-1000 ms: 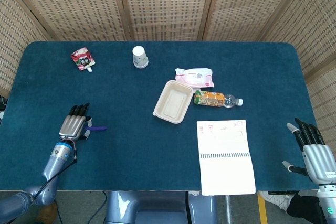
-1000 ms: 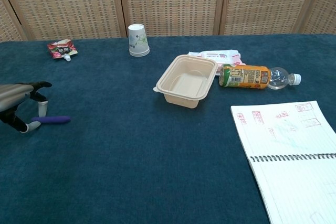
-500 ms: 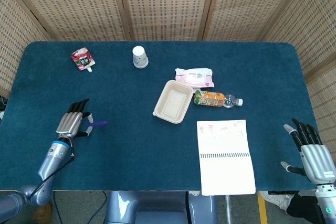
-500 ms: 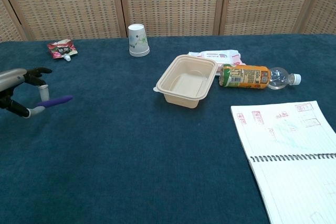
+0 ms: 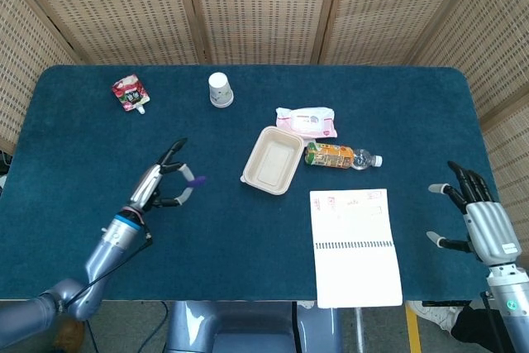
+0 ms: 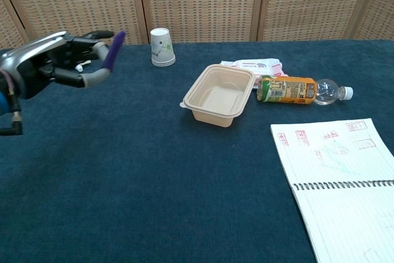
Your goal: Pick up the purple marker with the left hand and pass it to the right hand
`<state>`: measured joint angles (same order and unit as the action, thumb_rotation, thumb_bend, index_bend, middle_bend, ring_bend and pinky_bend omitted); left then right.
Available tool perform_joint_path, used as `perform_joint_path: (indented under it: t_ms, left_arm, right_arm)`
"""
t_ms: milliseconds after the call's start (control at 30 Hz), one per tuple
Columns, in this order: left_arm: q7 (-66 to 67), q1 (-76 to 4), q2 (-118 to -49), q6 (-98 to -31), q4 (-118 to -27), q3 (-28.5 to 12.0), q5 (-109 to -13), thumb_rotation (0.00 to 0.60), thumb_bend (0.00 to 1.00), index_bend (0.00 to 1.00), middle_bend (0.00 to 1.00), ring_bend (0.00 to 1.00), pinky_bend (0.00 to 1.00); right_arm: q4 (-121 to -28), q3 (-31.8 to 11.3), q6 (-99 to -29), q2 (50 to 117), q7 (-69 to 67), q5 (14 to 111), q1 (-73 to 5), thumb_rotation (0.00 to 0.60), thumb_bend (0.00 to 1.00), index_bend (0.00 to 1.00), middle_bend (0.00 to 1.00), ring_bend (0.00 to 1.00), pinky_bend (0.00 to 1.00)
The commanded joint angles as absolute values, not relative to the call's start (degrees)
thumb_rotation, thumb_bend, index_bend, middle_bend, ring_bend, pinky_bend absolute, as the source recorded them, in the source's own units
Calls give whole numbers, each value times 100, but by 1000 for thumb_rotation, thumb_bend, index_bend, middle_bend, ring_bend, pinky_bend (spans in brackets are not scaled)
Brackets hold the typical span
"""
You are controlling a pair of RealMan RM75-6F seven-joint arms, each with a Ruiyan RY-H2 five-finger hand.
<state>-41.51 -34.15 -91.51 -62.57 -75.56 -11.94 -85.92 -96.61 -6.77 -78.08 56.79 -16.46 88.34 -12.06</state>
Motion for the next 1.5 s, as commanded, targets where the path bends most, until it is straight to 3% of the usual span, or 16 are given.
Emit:
perform_joint_path:
  t_ms: [33,400,800,1500]
  left_arm:
    - [-3873,-3725,-9333,-6139,-7753,-1318,-8661,600,642,675,0,0,0]
    - [-2851,-4366,-9766,-5607,-8050,-1638,-8161,600,641,682,0,0,0]
    - [-2111,-4759,-10206,-5379,-7736,-1760,-7707,600,642,685,0,0,0]
    - [-1779,-5103,-10955,-5501,-7251,-1826,-7523,600,642,686,0,0,0]
  right_arm:
    - [-9929,-802,-7356,5465,-2166,8826,-1562,600,124,371,0,0,0]
    - [-10268,-1200,-6439,5702,-2540,8278,-2347,600,277,457,4,0,0]
    - [-10254,-1386,-5467,5977,-2501,7906,-3138,600,361,482,35,0,0]
    - [-10516,-1358,-5251,6407,-2108,7460,-3459,600,422,497,54,0,0]
